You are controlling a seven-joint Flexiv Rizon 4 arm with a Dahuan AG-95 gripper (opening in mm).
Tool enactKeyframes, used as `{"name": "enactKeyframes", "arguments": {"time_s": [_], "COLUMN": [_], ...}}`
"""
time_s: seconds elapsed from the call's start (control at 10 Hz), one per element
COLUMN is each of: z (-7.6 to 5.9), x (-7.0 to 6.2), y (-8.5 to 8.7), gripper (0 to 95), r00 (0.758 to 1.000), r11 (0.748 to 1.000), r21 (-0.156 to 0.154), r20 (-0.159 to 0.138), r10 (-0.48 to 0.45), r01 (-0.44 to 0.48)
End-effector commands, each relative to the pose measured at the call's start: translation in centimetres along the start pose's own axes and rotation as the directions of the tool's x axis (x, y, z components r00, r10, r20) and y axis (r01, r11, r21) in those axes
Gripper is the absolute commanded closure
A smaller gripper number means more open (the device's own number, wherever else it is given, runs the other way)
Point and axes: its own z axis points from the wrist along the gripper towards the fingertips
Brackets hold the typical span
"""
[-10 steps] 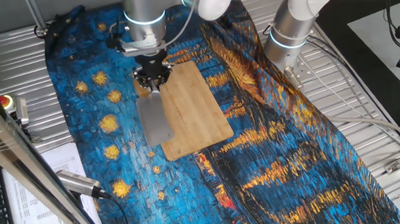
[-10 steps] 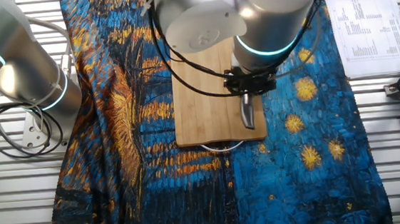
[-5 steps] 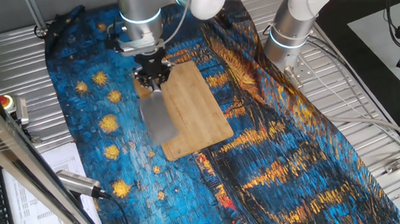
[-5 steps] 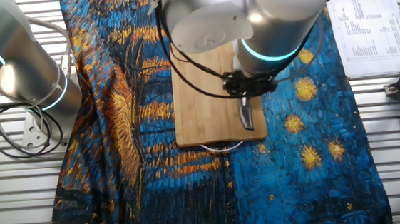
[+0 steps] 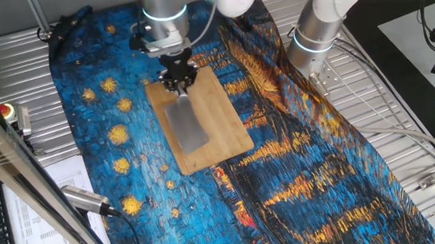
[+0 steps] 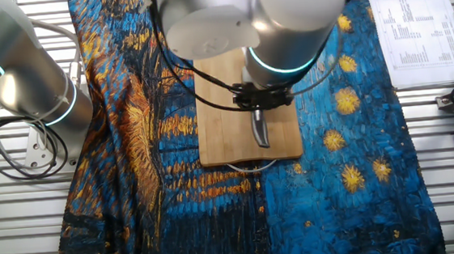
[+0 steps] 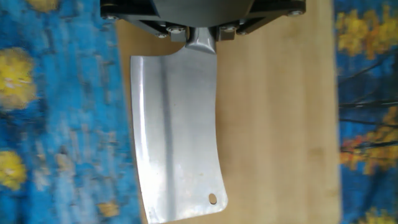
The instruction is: Put the knife on the cutting board
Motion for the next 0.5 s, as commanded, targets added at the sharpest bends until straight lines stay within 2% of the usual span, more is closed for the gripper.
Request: {"name": "enactKeyframes", "arguments": {"time_s": [0.1, 0.5], "z": [0.7, 1.6], "x": [-0.3, -1.3], "y": [0.3, 1.7], "gripper": [95.0, 95.0], "r00": [1.000, 1.000], "r11": [1.000, 1.000], "r21": [-0.001, -0.004], "r20": [0.015, 0.018], "r10": [-0.013, -0.015], "r01": [0.013, 0.015]}}
